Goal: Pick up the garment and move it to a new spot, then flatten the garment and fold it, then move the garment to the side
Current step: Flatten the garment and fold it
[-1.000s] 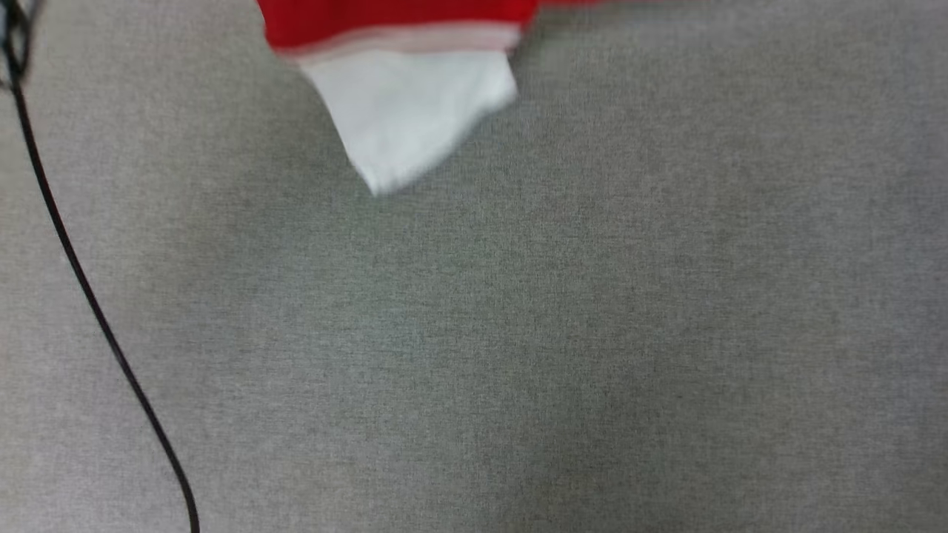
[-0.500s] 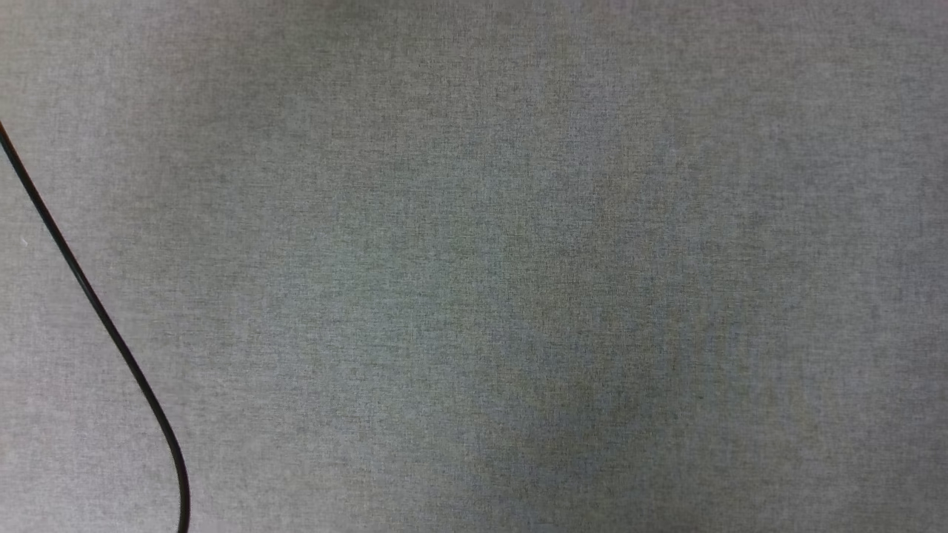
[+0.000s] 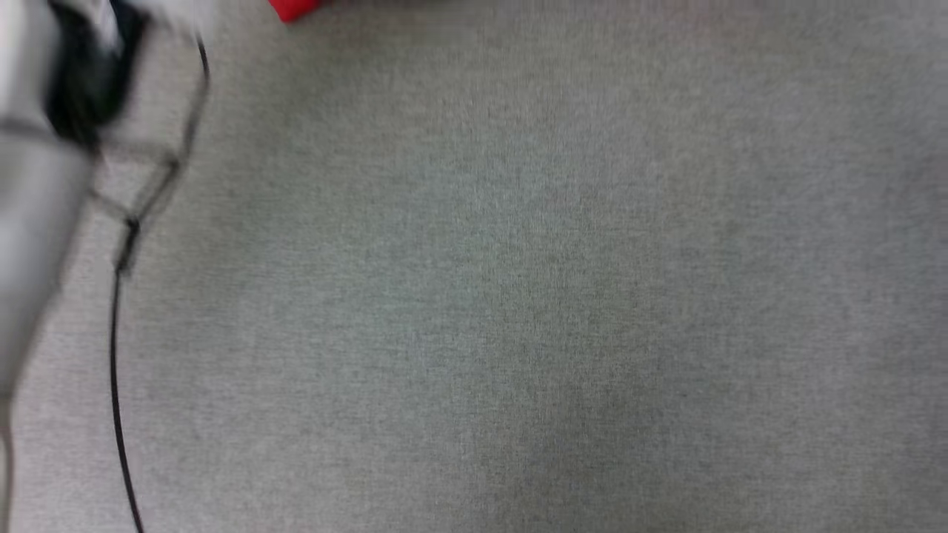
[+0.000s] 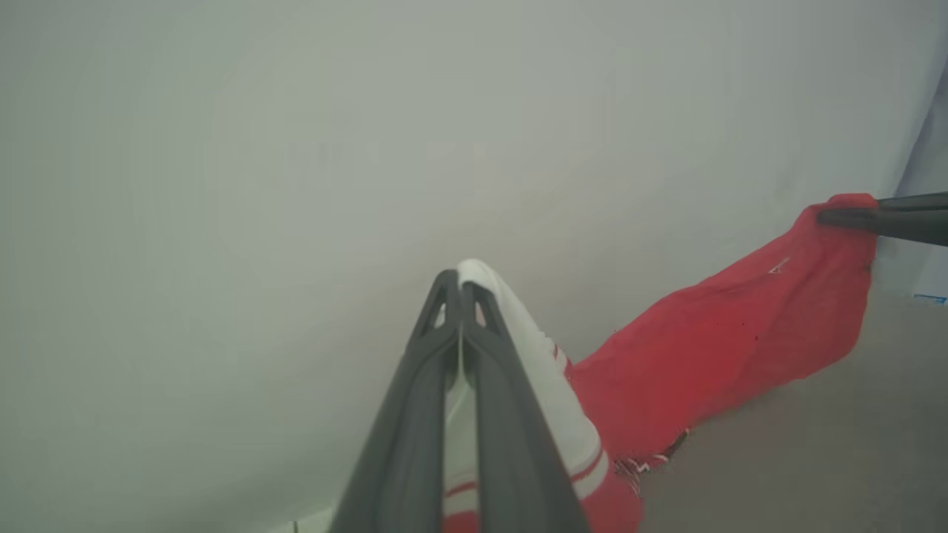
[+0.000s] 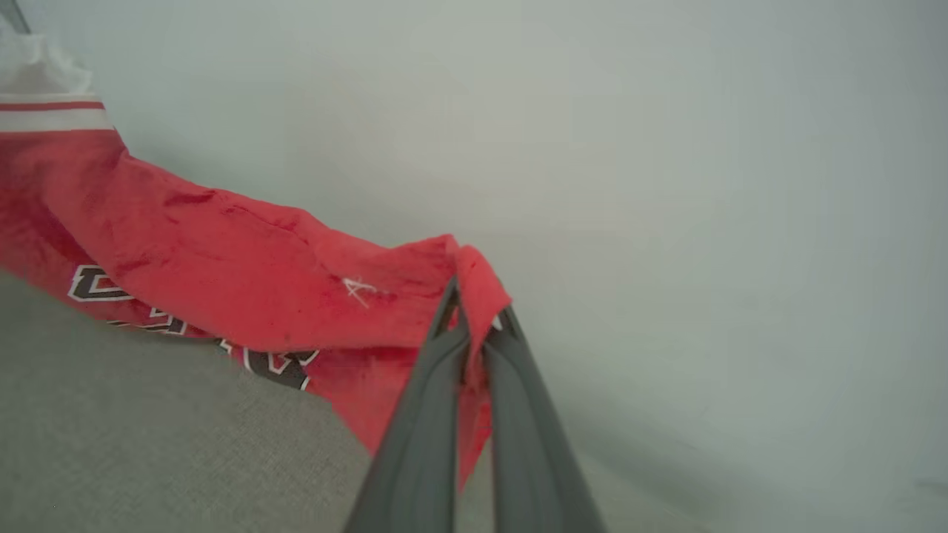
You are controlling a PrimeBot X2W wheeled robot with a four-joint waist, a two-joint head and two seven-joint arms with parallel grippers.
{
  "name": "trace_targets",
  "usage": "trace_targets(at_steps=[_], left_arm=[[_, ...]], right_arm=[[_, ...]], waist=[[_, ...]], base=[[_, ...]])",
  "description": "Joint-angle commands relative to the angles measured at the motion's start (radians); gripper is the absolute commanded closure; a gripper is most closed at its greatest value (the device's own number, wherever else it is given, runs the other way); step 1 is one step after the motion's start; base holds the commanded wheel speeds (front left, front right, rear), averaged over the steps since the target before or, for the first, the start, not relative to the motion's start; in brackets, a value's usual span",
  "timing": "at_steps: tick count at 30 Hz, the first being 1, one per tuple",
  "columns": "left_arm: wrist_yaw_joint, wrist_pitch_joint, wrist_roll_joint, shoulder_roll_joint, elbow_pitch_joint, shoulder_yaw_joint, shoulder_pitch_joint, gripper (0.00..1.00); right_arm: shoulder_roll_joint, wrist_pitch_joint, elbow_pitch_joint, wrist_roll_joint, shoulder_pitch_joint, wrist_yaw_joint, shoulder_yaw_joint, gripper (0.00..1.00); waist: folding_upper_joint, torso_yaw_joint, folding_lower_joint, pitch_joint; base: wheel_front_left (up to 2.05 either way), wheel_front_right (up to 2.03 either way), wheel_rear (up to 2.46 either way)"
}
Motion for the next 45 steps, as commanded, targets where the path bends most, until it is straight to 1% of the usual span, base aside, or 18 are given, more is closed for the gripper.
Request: trace_targets(at_steps=[1, 4, 6, 11, 14, 18, 22, 27, 32, 34, 39, 43, 45], left_arm=[[0.009, -0.008, -0.004, 0.013, -0.019, -0.001, 0.046, 1.00], [0.031, -0.016, -0.018, 0.024, -0.075, -0.021, 0.214, 1.00], [0.051, -0.020, -0.028, 0.048, -0.112, -0.025, 0.309, 1.00], [0.091, -0.017, -0.056, 0.089, -0.214, -0.063, 0.536, 1.00], [0.121, -0.006, -0.083, 0.112, -0.269, -0.088, 0.672, 1.00], [0.151, 0.011, -0.120, 0.146, -0.336, -0.127, 0.834, 1.00], [0.205, 0.006, -0.178, 0.171, -0.395, -0.131, 0.987, 1.00], [0.273, -0.004, -0.237, 0.201, -0.465, -0.132, 1.158, 1.00], [0.322, -0.006, -0.289, 0.201, -0.519, -0.147, 1.295, 1.00], [0.334, -0.004, -0.307, 0.204, -0.531, -0.157, 1.342, 1.00], [0.347, 0.001, -0.340, 0.213, -0.556, -0.175, 1.416, 1.00], [0.354, -0.007, -0.327, 0.215, -0.565, -0.167, 1.420, 1.00], [0.346, -0.010, -0.306, 0.212, -0.561, -0.164, 1.394, 1.00]], right_arm=[[-0.009, -0.011, -0.012, 0.018, 0.044, -0.001, 0.008, 1.00], [-0.034, -0.026, -0.049, 0.065, 0.171, -0.001, 0.032, 1.00], [-0.045, -0.031, -0.078, 0.099, 0.254, -0.001, 0.032, 1.00], [-0.096, -0.004, -0.175, 0.139, 0.471, -0.001, 0.072, 1.00], [-0.124, 0.009, -0.220, 0.158, 0.599, -0.001, 0.073, 1.00], [-0.165, 0.022, -0.262, 0.164, 0.749, -0.001, 0.058, 1.00], [-0.187, 0.043, -0.289, 0.170, 0.890, -0.001, 0.027, 1.00], [-0.191, 0.057, -0.327, 0.176, 1.059, -0.001, -0.032, 1.00], [-0.193, 0.077, -0.366, 0.168, 1.219, -0.001, -0.106, 1.00], [-0.192, 0.087, -0.388, 0.162, 1.281, -0.001, -0.138, 1.00], [-0.184, 0.128, -0.466, 0.143, 1.421, -0.001, -0.221, 1.00], [-0.166, 0.164, -0.532, 0.128, 1.485, -0.001, -0.293, 1.00], [-0.150, 0.181, -0.556, 0.117, 1.494, -0.001, -0.328, 1.00]], waist=[[-0.0001, 0.001, -0.0001, -0.038], [-0.0001, 0.003, -0.0001, -0.096], [-0.0001, 0.003, -0.0001, -0.132], [-0.0001, 0.008, -0.0001, -0.218], [-0.0001, 0.007, -0.0001, -0.272], [-0.0001, 0.006, -0.0001, -0.339], [-0.0001, 0.001, -0.0001, -0.393], [-0.0001, -0.001, -0.0001, -0.459], [-0.0001, 0.004, -0.0001, -0.517], [-0.0001, 0.007, -0.0001, -0.534], [-0.0001, 0.017, -0.0001, -0.546], [-0.0001, 0.019, -0.0001, -0.541], [-0.0001, 0.019, -0.0001, -0.536]], base=[[0.00, 0.00, 0.00], [0.00, 0.00, 0.00], [0.00, 0.00, 0.00], [0.00, 0.00, 0.00], [0.00, 0.00, 0.00], [0.00, 0.00, 0.00], [0.00, 0.00, 0.00], [0.00, 0.00, 0.00], [0.00, 0.00, 0.00], [0.00, 0.00, 0.00], [0.00, 0.00, 0.00], [0.00, 0.00, 0.00], [0.00, 0.00, 0.00]])
